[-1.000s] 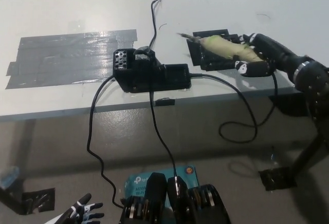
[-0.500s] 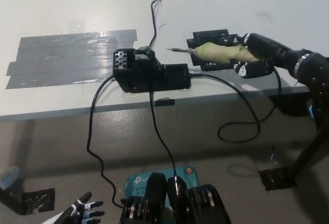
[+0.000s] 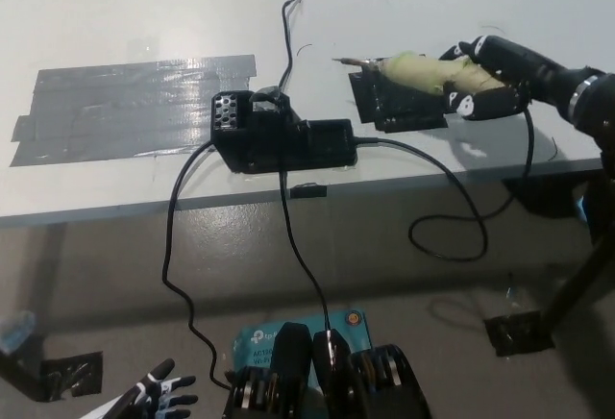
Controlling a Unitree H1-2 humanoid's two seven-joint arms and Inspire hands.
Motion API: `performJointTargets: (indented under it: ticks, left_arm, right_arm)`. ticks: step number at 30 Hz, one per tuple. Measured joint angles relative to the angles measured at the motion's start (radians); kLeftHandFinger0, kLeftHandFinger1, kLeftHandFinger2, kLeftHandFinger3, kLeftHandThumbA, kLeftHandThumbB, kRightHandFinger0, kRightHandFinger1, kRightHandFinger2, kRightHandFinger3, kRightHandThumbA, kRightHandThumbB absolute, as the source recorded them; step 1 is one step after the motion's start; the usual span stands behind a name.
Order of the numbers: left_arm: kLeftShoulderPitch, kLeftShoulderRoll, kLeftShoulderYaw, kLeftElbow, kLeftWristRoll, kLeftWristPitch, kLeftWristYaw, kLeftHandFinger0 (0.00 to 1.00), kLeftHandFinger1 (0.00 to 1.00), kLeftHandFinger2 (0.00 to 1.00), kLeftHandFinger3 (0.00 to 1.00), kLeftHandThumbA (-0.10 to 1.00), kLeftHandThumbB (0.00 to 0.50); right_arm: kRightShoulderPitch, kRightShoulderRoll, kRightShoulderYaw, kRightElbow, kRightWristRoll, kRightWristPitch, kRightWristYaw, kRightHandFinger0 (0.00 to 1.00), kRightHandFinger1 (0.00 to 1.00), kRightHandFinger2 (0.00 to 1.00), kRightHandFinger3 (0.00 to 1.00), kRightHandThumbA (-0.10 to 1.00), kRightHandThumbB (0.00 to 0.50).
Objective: The robot uses its right hand to grab and lift the soldering gun kept on the middle of the table and puts it in its base
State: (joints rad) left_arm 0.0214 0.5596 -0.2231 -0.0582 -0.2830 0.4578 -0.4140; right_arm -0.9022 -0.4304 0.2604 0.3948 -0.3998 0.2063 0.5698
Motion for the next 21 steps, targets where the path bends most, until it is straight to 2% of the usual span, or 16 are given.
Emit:
performJointTargets:
  ticks: [2, 3, 5, 7, 9, 11, 13, 14, 17, 19, 20, 21]
  left_arm:
    - [-0.002, 0.0, -0.004, 0.0, 0.0, 0.0, 0.0, 1.0, 1.0, 1.0, 1.0, 1.0, 0.378]
    - [-0.003, 0.0, -0.006, 0.0, 0.0, 0.0, 0.0, 1.0, 1.0, 1.0, 1.0, 1.0, 0.393]
    - [-0.003, 0.0, -0.009, -0.002, 0.0, 0.0, 0.0, 1.0, 1.0, 1.0, 1.0, 1.0, 0.396]
    - [-0.003, 0.001, -0.012, -0.002, -0.001, 0.0, 0.0, 1.0, 1.0, 1.0, 1.0, 1.0, 0.396]
    - [-0.004, 0.001, -0.013, -0.002, -0.001, 0.0, 0.0, 1.0, 1.0, 1.0, 1.0, 1.0, 0.384]
    - [-0.005, 0.001, -0.015, -0.002, -0.002, 0.0, 0.0, 1.0, 1.0, 1.0, 1.0, 1.0, 0.381]
    - [-0.007, 0.002, -0.017, -0.002, -0.002, 0.0, 0.0, 1.0, 1.0, 1.0, 1.0, 1.0, 0.387]
    - [-0.007, 0.002, -0.018, -0.002, -0.003, 0.0, 0.0, 1.0, 1.0, 1.0, 1.0, 1.0, 0.401]
    - [-0.007, 0.003, -0.018, -0.001, -0.003, 0.0, 0.0, 1.0, 1.0, 1.0, 1.0, 1.0, 0.414]
    - [-0.007, 0.003, -0.018, -0.001, -0.003, 0.0, 0.0, 1.0, 1.0, 1.0, 1.0, 1.0, 0.405]
    - [-0.007, 0.004, -0.018, -0.001, -0.004, 0.0, 0.0, 1.0, 1.0, 1.0, 1.0, 1.0, 0.403]
    - [-0.007, 0.004, -0.018, -0.002, -0.003, 0.0, 0.0, 1.0, 1.0, 1.0, 1.0, 1.0, 0.402]
  right_arm:
    - [-0.008, 0.001, 0.001, -0.001, -0.001, 0.0, 0.0, 0.02, 0.4, 0.54, 0.3, -0.1, 0.141]
    - [-0.01, 0.001, 0.002, -0.002, -0.001, 0.0, 0.0, 0.03, 0.42, 0.55, 0.3, -0.1, 0.105]
    - [-0.012, 0.002, 0.005, -0.01, -0.001, 0.0, 0.0, 0.03, 0.42, 0.55, 0.3, -0.1, 0.1]
    - [-0.012, 0.006, 0.009, -0.012, -0.001, -0.003, 0.0, 0.0, 0.39, 0.55, 0.3, -0.1, 0.074]
    - [-0.012, 0.014, 0.013, -0.014, -0.001, -0.005, 0.001, 0.03, 0.42, 0.58, 0.34, -0.1, 0.085]
    - [-0.011, 0.022, 0.019, -0.027, 0.0, -0.009, 0.002, 0.03, 0.42, 0.56, 0.33, -0.1, 0.115]
    - [-0.012, 0.027, 0.024, -0.038, 0.0, -0.015, 0.002, 0.03, 0.41, 0.54, 0.28, -0.1, 0.077]
    - [-0.012, 0.029, 0.028, -0.044, 0.0, -0.019, 0.002, 0.05, 0.44, 0.57, 0.3, -0.1, 0.007]
    - [-0.011, 0.032, 0.038, -0.067, -0.001, -0.019, 0.009, 0.03, 0.4, 0.55, 0.29, -0.1, 0.0]
    - [-0.011, 0.033, 0.043, -0.086, 0.0, -0.016, 0.019, 0.03, 0.4, 0.55, 0.28, -0.1, 0.0]
    - [-0.011, 0.034, 0.044, -0.09, 0.0, -0.016, 0.022, 0.01, 0.39, 0.57, 0.3, -0.1, 0.0]
    - [-0.011, 0.034, 0.046, -0.094, 0.0, -0.015, 0.026, 0.02, 0.42, 0.61, 0.35, -0.1, 0.0]
